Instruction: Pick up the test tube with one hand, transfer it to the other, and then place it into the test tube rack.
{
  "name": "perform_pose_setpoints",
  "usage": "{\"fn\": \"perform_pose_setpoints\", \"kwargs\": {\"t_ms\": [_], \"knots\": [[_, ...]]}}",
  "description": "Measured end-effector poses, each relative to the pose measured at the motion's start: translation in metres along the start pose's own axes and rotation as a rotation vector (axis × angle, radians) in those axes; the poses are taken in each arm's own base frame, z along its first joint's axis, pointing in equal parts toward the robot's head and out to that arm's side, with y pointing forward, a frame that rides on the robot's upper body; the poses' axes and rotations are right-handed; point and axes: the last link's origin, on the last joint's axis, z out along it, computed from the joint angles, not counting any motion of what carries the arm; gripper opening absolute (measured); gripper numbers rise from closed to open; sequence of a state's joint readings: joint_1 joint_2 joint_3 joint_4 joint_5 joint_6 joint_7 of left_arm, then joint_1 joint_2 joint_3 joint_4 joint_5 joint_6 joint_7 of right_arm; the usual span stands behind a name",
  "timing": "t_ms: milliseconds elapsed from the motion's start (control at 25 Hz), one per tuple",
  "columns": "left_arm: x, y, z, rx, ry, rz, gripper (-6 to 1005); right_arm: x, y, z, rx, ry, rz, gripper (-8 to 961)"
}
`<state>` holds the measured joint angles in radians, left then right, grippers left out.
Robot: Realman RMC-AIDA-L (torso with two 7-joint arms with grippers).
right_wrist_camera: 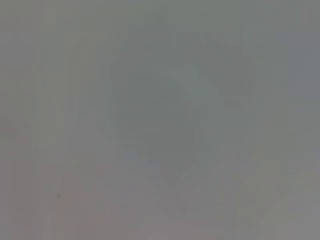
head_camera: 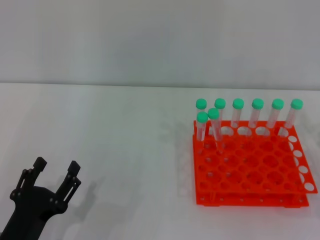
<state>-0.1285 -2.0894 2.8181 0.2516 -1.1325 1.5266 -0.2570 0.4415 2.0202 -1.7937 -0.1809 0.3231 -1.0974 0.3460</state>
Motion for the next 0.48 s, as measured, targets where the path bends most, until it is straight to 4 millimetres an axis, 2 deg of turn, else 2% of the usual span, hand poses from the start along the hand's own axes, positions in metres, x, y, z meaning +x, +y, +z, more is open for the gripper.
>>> {"fn": "perform_pose_setpoints", "kwargs": {"t_ms": [480], "knots": [[0.0016,-0.0054,0.0078,0.021,0.006,0.008,838,0.0027,-0.0052,0.0004,0.038,0.018,-0.033,859]]}}
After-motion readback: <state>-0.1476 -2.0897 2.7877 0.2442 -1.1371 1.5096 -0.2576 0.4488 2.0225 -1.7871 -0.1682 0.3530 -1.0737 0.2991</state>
